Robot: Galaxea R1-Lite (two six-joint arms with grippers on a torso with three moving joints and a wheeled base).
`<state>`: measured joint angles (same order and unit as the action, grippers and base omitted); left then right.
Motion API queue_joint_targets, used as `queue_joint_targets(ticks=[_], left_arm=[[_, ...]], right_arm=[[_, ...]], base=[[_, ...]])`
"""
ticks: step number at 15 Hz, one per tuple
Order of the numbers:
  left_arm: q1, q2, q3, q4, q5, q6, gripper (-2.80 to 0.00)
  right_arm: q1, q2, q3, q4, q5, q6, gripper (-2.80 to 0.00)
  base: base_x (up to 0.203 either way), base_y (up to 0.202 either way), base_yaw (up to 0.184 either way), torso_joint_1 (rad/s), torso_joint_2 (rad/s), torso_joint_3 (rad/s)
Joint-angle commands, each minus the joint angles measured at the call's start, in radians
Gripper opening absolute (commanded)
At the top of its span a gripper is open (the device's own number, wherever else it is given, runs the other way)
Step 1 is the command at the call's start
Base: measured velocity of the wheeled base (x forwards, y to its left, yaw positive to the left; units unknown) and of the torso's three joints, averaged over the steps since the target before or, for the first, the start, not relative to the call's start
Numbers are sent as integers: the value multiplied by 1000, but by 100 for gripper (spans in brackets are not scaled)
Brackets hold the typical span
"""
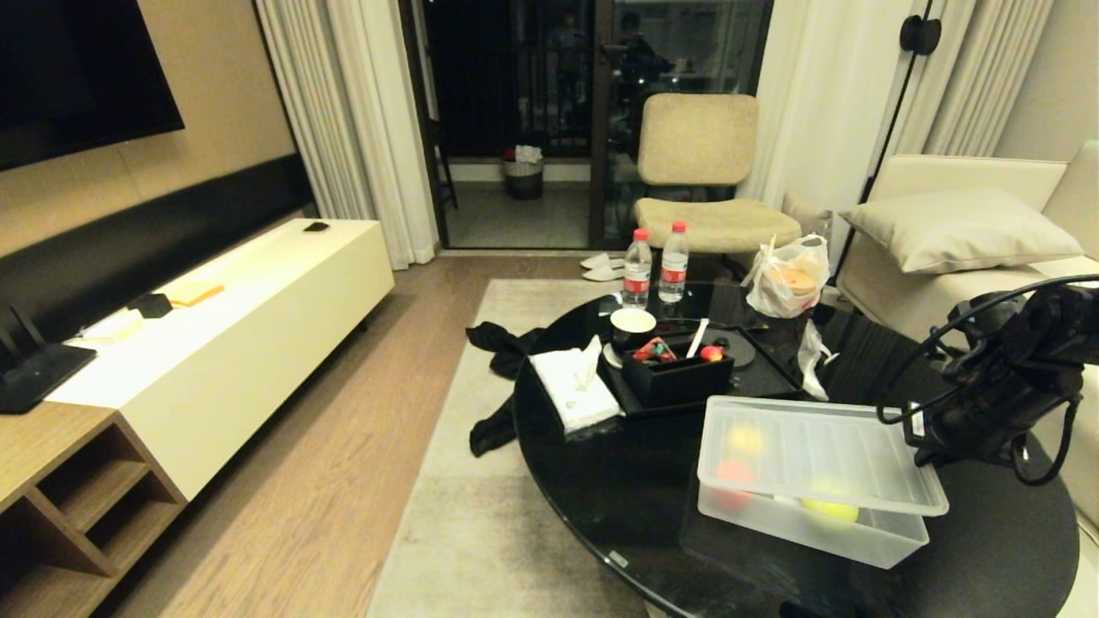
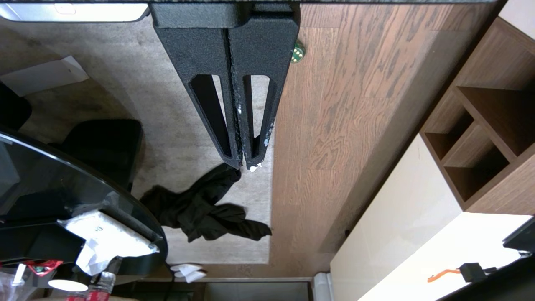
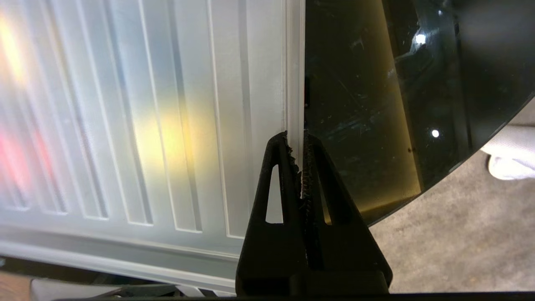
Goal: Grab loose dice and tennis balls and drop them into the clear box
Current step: Open the lid
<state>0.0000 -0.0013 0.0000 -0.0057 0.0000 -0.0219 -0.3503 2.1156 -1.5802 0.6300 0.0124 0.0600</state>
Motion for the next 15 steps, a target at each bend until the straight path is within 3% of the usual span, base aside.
queue_joint_targets(ticks=[1, 12, 15], left_arm=[[0, 1, 3, 0, 0, -1, -280], [0, 1, 3, 0, 0, -1, -280], [0, 1, 3, 0, 0, -1, -280]], right_arm=[[-1, -42, -1, 6, 15, 0, -280], [-19, -112, -1, 22, 46, 0, -280], [-35, -131, -6, 40, 87, -2, -280]], base=[[0, 0, 0, 0, 0, 0], [0, 0, 0, 0, 0, 0], [0, 0, 0, 0, 0, 0]])
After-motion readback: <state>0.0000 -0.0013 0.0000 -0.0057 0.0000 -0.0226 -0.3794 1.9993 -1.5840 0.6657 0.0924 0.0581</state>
